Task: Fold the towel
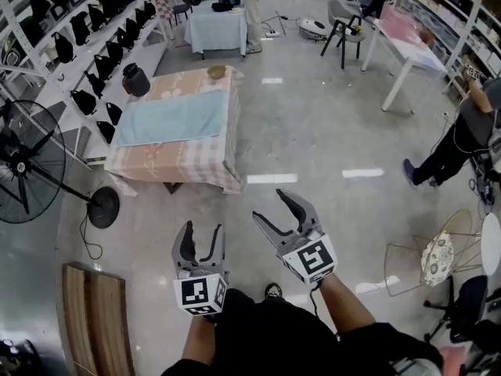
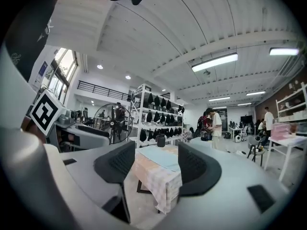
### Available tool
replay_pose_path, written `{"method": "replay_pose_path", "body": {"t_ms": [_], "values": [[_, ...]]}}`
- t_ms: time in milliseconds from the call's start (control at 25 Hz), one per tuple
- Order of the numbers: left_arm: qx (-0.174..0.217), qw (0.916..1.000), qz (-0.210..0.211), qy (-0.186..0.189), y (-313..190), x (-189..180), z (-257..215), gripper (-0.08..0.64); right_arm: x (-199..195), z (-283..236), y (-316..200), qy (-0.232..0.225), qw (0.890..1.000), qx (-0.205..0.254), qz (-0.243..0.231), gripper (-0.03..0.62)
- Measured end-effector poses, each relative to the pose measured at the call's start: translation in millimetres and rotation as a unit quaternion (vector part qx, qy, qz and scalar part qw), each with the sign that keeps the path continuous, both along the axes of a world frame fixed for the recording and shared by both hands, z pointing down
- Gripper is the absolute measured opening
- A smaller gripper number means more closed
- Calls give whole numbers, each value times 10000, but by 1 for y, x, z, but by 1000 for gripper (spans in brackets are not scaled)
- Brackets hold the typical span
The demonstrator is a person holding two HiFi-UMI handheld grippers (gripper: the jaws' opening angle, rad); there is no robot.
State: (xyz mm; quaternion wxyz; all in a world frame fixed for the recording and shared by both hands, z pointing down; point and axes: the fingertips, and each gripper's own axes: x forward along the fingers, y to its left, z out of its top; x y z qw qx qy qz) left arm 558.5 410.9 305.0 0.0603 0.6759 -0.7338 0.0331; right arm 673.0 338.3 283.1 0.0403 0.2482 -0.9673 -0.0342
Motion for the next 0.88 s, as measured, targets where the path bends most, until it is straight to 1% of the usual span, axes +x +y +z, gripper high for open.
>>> {"method": "replay_pose_path", "body": {"t_ms": [200, 440, 560, 880], "values": [[-76, 10000, 22, -12, -36, -4, 5, 268, -4, 5, -39, 8, 10000, -88, -2, 262], [-80, 9998, 22, 159, -101, -40, 21, 268, -36, 21, -104, 188, 9996, -164, 133, 262], [-88, 9996, 137, 251, -144, -62, 24, 268, -62, 22, -141, 287, 9993, -148, 189, 262], [-214, 9977, 503, 400, -251, -152, 32, 268, -154, 28, -240, 460, 9976, -320, 416, 262]]}}
